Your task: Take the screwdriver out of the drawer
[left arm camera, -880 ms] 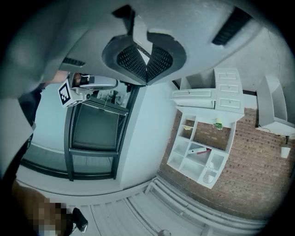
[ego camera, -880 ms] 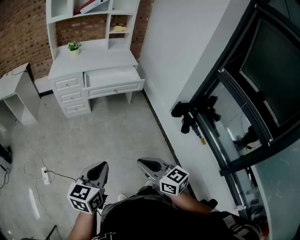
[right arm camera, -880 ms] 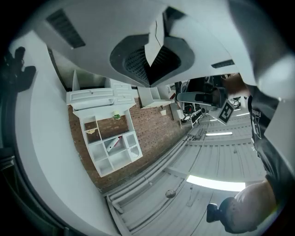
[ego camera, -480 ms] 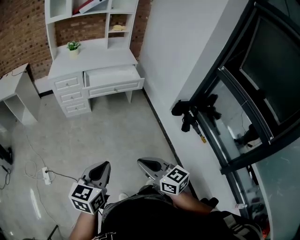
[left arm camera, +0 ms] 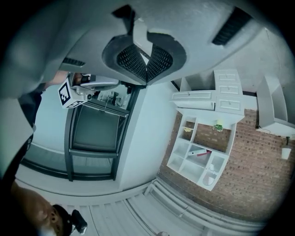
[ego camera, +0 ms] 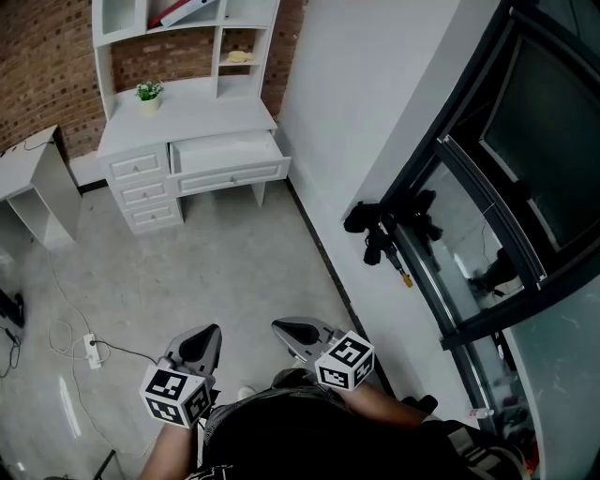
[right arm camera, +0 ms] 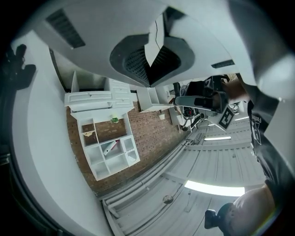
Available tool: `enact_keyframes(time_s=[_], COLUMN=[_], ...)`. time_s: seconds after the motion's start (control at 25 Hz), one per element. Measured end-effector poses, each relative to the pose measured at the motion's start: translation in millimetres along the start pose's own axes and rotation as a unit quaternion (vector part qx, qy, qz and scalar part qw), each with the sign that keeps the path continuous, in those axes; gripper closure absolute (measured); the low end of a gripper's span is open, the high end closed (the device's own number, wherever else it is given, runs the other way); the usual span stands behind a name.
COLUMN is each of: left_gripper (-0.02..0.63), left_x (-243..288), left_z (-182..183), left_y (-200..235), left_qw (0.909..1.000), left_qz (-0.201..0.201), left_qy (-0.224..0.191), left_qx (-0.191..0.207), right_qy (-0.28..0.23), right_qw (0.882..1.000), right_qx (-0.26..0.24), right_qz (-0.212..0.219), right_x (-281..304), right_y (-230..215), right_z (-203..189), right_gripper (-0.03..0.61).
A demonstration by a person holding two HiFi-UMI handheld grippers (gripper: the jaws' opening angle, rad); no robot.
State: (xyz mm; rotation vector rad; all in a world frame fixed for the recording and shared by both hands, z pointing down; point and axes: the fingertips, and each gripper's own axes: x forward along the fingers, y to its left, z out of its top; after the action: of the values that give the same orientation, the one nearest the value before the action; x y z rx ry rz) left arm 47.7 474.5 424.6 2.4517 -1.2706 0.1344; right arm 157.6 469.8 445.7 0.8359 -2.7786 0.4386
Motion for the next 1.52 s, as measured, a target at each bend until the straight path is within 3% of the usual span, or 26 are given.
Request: enact_keyframes(time_s=[0.12,0.48,0.96,1.52], left_gripper=[0.598,0.598,0.598,0.598], left_x=[-4.0,-1.2,13.3,107.6], left_z=[-3.0,-8.2,-2.0,61.4], left_y=[4.6,18.4,65.8,119.7], left_qw=[0.9998,0.9996,0.9982,0.9989], left_qz=[0.004,0.004,0.038,0.036], left_qy=[0.006,0.008,0.024,0.026], left_qx=[0.017,-0.027,-0.040,-0.015], right_qy=[0.001,0.012,0.010,-0.014], right_qw=[1.000,1.000,0.999,0.998], right_qx=[0.000,0.009,0.037,0.049], right_qz=[0.000,0.007,0.024,0.023], right_x=[5.5,20.6,78.3,138.1], right_y=[0.7,-2.1,-33.9,-136.2], right_z=[3.0,0.5,14.7,68.9], right_gripper=[0.575,0.575,0.575,0.575])
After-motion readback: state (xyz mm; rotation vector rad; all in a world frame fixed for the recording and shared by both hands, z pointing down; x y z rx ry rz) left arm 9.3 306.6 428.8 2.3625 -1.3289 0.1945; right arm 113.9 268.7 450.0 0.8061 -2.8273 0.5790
